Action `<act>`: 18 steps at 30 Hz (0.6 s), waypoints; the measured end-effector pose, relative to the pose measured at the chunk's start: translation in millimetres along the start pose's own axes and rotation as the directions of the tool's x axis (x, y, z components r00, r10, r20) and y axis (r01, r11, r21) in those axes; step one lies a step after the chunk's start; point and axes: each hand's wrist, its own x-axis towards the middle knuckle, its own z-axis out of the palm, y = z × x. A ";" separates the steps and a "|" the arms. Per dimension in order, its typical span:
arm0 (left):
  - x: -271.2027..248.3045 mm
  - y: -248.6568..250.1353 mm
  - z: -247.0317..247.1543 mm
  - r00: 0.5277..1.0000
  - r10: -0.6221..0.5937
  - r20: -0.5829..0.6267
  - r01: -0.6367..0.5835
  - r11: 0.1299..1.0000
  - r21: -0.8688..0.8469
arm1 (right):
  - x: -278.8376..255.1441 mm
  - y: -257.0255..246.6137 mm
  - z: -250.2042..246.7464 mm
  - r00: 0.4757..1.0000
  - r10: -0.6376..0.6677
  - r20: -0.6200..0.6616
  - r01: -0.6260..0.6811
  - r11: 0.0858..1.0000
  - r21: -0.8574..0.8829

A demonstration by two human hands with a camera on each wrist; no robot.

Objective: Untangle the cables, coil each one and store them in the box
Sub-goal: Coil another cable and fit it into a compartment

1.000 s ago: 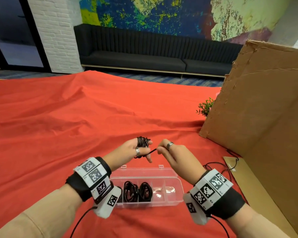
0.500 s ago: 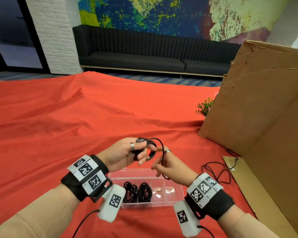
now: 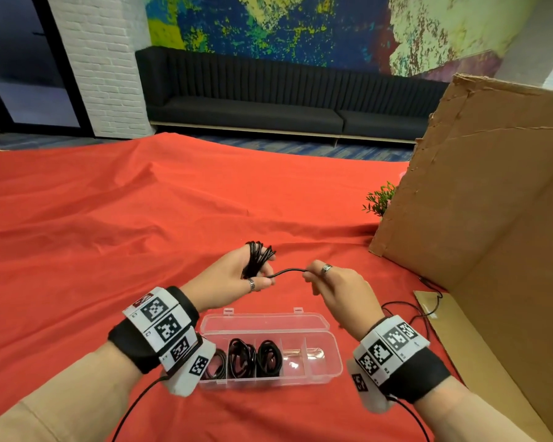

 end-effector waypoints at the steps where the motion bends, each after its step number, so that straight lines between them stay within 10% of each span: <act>1: 0.4 0.0 -1.2 1.000 0.014 0.011 -0.015 0.997 0.071 | -0.2 -1.2 -0.3 0.999 0.025 0.043 -0.026 1.000 0.010; 5: 0.2 -4.4 -4.2 0.974 -0.032 0.224 -0.042 0.948 0.316 | 2.3 -7.8 -3.9 0.976 0.010 0.218 -0.076 0.952 0.298; 10: -3.4 5.9 -4.5 0.876 -0.010 0.482 0.107 0.979 -0.174 | 10.2 -9.1 -1.0 0.952 -0.029 0.305 -0.139 0.847 0.513; 18: 7.7 15.4 13.1 0.994 0.100 -0.037 -0.089 0.588 -0.804 | 12.3 -25.7 21.4 0.936 -0.026 0.350 -0.183 0.815 0.549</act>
